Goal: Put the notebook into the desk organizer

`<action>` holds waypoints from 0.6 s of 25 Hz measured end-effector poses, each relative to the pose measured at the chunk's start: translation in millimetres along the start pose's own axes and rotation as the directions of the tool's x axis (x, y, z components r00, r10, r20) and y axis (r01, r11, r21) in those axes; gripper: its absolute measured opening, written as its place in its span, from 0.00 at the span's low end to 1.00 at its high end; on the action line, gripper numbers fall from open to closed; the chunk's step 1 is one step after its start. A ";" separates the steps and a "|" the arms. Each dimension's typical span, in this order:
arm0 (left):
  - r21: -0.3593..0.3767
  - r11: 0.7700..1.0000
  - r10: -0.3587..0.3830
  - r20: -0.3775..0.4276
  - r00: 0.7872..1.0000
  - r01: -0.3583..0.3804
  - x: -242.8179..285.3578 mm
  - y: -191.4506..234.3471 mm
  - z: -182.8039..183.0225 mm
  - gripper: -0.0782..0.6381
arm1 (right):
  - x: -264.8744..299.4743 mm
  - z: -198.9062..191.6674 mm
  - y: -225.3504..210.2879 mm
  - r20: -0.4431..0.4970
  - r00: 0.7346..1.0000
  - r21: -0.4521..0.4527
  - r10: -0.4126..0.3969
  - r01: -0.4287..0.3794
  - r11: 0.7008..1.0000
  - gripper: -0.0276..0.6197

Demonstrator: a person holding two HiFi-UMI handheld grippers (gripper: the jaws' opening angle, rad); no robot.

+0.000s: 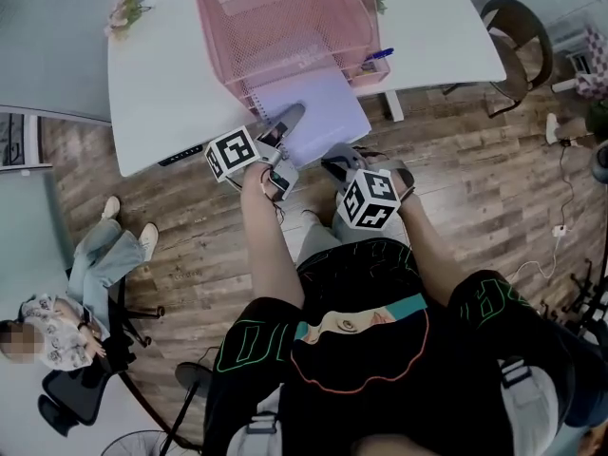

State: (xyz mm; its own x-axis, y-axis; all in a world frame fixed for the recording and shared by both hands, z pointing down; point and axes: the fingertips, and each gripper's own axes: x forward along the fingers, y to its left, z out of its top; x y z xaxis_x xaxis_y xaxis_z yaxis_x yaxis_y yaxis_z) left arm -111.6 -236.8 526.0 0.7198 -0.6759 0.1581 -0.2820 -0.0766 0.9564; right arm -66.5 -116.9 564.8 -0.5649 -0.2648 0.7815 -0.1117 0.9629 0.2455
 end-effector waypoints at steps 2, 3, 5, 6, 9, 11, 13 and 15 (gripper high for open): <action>0.039 0.999 0.015 -0.015 1.000 -0.014 -4.4 -1.1 -1.8 0.43 | -0.6 7.4 -5.0 0.021 0.999 0.007 -0.036 0.036 0.999 0.07; 0.064 0.998 0.027 -0.022 0.999 -0.026 -7.6 -1.3 -3.3 0.47 | -1.0 11.5 -7.8 0.032 0.998 0.011 -0.052 0.052 0.999 0.07; 0.112 0.993 0.047 -0.028 0.999 -0.043 -14.2 -1.7 -6.3 0.49 | -0.6 18.1 -11.7 0.041 0.997 0.012 -0.071 0.070 0.997 0.06; 0.128 0.991 0.049 -0.026 0.998 -0.045 -17.1 -2.4 -7.2 0.51 | 0.5 19.8 -12.2 0.040 0.997 0.006 -0.073 0.073 0.997 0.06; 0.151 0.988 0.030 -0.019 0.999 -0.027 -23.4 -7.7 -7.0 0.51 | 3.3 23.7 -12.6 0.041 0.995 0.006 -0.090 0.090 0.996 0.06; 0.173 0.984 0.042 -0.022 0.999 -0.038 -28.0 -8.0 -6.4 0.51 | 3.3 28.6 -12.9 0.056 0.992 0.010 -0.109 0.109 0.994 0.06; 0.198 0.978 0.070 -0.024 0.997 -0.064 -33.1 -5.6 -6.1 0.52 | 2.6 35.0 -14.8 0.077 0.988 0.008 -0.133 0.133 0.991 0.06; 0.207 0.975 0.079 -0.013 0.997 -0.074 -38.2 -4.9 -4.7 0.52 | 2.1 41.4 -18.7 0.096 0.983 0.009 -0.160 0.159 0.987 0.06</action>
State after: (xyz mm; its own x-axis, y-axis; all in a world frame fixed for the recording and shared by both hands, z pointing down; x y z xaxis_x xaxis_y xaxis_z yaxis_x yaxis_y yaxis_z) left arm -134.7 -207.2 516.4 0.7033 -0.6706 0.2359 -0.4601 -0.1765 0.8701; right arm -99.4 -133.4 538.1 -0.6153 -0.4089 0.6740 -0.2075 0.9088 0.3619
